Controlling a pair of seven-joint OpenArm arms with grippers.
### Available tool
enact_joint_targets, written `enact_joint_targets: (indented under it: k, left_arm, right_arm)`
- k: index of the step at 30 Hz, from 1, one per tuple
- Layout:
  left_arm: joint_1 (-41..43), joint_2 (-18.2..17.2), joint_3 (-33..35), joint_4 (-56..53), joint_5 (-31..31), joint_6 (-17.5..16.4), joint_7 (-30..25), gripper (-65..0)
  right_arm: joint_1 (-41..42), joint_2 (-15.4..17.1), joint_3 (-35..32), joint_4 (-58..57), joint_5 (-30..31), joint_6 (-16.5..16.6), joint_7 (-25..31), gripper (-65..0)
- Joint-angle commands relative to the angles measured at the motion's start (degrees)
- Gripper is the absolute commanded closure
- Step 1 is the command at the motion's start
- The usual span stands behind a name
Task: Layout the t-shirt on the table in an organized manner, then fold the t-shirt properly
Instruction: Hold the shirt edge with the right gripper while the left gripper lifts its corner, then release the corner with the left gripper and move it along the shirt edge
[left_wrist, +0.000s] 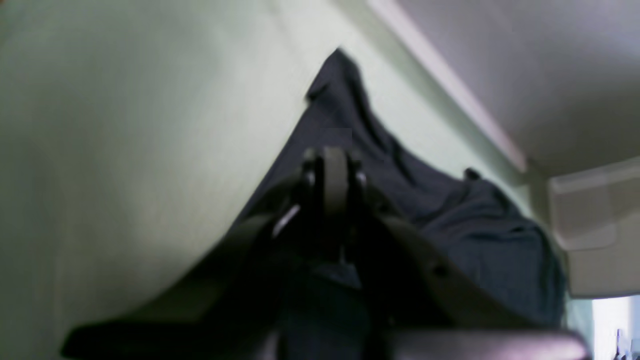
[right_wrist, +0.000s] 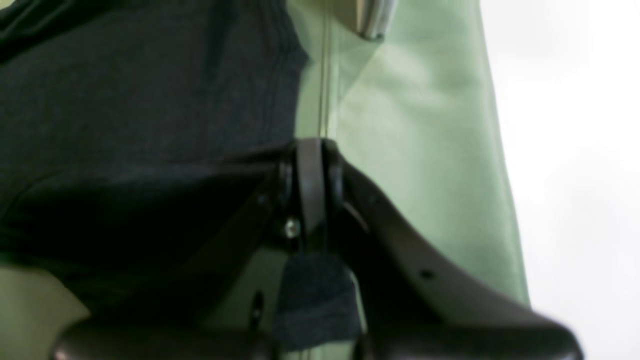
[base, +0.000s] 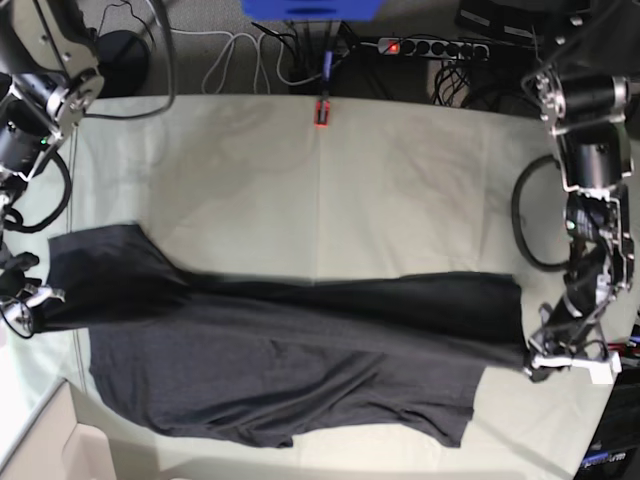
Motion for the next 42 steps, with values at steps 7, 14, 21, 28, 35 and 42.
enact_joint_targets:
  k: [7, 14, 21, 28, 35, 42]
  left_arm:
    - [-1.3, -0.6, 0.0, 0.9, -0.5, -0.5, -1.2, -0.5]
    - [-1.3, -0.9, -0.1, 0.9, -0.5, -0.5, -1.2, -0.5]
    - [-2.5, -1.1, -0.1, -1.7, -0.5, -0.4, -1.2, -4.4]
    - [-3.6, -1.1, -0.1, -4.6, -0.5, -0.5, -1.2, -5.6]
    - [-3.7, -1.1, -0.1, -4.6, -0.5, -0.5, -1.2, -5.7]
    - [-3.1, -1.1, 0.0, -4.7, -0.5, -0.4, -0.8, -5.8]
  right_arm:
    - [1.7, 0.5, 0.1, 0.8, 0.9, -0.2, 1.7, 0.0]
    - [3.3, 0.9, -4.6, -4.5, 0.9, -0.2, 1.8, 0.0]
    - [5.4, 1.2, -6.0, -5.6, 0.9, -0.2, 5.8, 0.0]
    - [9.0, 1.4, -7.9, -5.8, 0.9, -0.2, 5.7, 0.0]
    - [12.5, 2.9, -8.9, -13.1, 0.9, -0.2, 6.2, 0.0]
    - [13.6, 3.6, -8.9, -16.0, 0.8, -0.2, 8.2, -16.5]
